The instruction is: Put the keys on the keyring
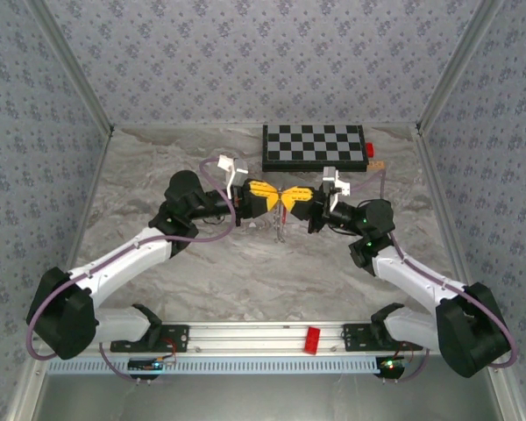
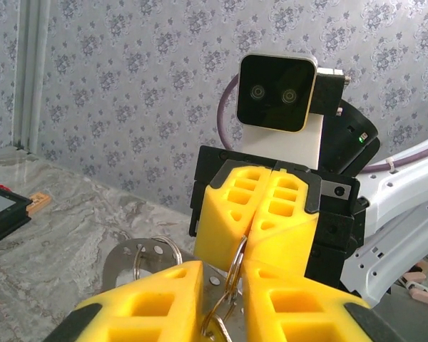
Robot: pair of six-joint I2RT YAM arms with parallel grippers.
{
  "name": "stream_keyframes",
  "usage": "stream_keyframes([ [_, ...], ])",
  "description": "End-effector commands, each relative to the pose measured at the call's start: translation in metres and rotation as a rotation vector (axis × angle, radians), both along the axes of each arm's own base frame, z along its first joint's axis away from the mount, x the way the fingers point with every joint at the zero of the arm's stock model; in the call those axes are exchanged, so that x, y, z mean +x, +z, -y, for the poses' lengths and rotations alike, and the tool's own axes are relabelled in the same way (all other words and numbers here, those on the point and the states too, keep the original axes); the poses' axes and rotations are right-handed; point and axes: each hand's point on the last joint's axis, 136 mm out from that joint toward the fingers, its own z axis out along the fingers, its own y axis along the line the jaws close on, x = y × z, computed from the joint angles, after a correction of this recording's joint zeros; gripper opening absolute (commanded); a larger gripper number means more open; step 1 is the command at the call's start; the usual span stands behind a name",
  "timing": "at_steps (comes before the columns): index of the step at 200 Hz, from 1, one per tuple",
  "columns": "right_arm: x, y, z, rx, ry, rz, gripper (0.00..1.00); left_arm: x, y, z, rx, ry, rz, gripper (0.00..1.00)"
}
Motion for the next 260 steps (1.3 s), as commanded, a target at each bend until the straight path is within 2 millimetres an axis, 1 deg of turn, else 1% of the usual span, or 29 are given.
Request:
stream_keyframes([
  [1,-0.0053,0.0200,-0.0005,0.034,0.016,0.060,0.00,-0.0095,0.0260,0.0037,-0.046,-0.045,0.087,0.18],
  [13,-0.0052,0.0194,-0.0005,0.034,0.014,0.060,0.00,-0.0114,0.0251,0.0050,-0.041,-0.052,0.092,0.14],
  [45,-0.0047,0.0200,0.0016,0.039,0.003,0.063,0.00,-0.0144,0.0226,0.0080,-0.024,-0.064,0.093,0.14],
  [53,-0.0044,0.0200,0.0023,0.040,-0.001,0.063,0.00,-0.0145,0.0223,0.0078,-0.024,-0.066,0.096,0.07],
  [64,-0.0046,0.0203,0.0030,0.041,-0.004,0.064,0.00,-0.0140,0.0223,0.0075,-0.023,-0.062,0.095,0.06],
  [80,-0.0045,0.0199,0.0029,0.040,-0.004,0.064,0.00,-0.0140,0.0230,0.0074,-0.023,-0.059,0.095,0.00],
  [132,-0.0035,0.0165,0.0055,0.036,-0.017,0.057,0.00,-0.0112,0.0196,0.0072,0.006,-0.042,0.088,0.00],
  [150,-0.0038,0.0160,0.0063,0.035,-0.018,0.055,0.00,-0.0121,0.0182,0.0070,0.018,-0.043,0.092,0.06],
  [159,-0.0041,0.0171,0.0069,0.037,-0.020,0.058,0.00,-0.0121,0.0179,0.0059,0.021,-0.041,0.094,0.12],
  [176,-0.0040,0.0172,0.0080,0.036,-0.023,0.059,0.00,-0.0128,0.0167,0.0049,0.024,-0.038,0.097,0.15],
  [199,-0.0045,0.0171,0.0079,0.036,-0.022,0.061,0.00,-0.0138,0.0169,0.0038,0.024,-0.036,0.098,0.16],
  [210,-0.0048,0.0173,0.0082,0.037,-0.021,0.061,0.00,-0.0135,0.0168,0.0033,0.025,-0.035,0.099,0.18],
  [236,-0.0050,0.0172,0.0081,0.036,-0.021,0.061,0.00,-0.0134,0.0198,0.0021,0.018,-0.029,0.107,0.18],
  [248,-0.0048,0.0168,0.0080,0.035,-0.021,0.059,0.00,-0.0142,0.0218,0.0014,0.012,-0.030,0.113,0.12],
  [260,-0.0050,0.0159,0.0079,0.035,-0.020,0.057,0.00,-0.0146,0.0234,0.0006,0.008,-0.027,0.116,0.11],
])
